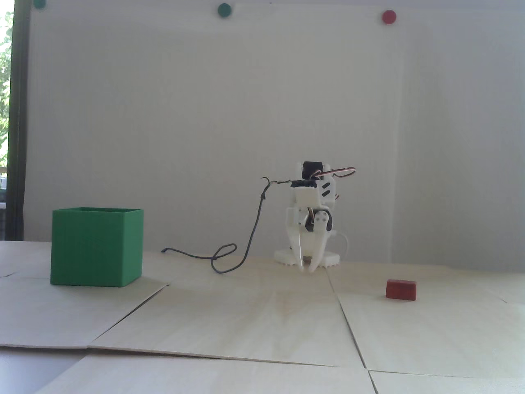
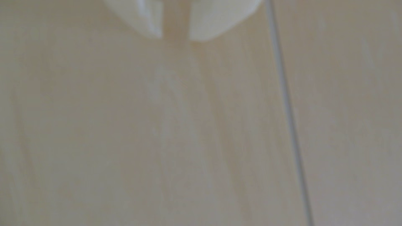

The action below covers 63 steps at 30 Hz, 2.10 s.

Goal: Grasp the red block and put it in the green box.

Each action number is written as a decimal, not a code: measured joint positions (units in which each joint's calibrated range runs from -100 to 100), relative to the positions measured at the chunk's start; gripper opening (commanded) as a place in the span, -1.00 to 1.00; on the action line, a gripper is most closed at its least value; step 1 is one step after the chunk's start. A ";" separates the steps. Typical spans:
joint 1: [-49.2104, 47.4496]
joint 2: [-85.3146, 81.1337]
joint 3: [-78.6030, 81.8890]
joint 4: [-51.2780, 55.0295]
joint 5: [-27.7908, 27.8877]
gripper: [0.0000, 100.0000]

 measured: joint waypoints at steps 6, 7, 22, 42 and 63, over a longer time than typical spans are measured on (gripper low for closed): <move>0.00 0.00 0.00 0.00 0.00 -0.95; 0.00 0.00 0.00 0.00 0.00 -0.95; 0.00 0.00 0.00 0.00 0.00 -0.95; 0.00 0.00 0.00 0.00 0.00 -0.95; -3.59 1.08 -10.38 -19.22 -3.08 -0.96</move>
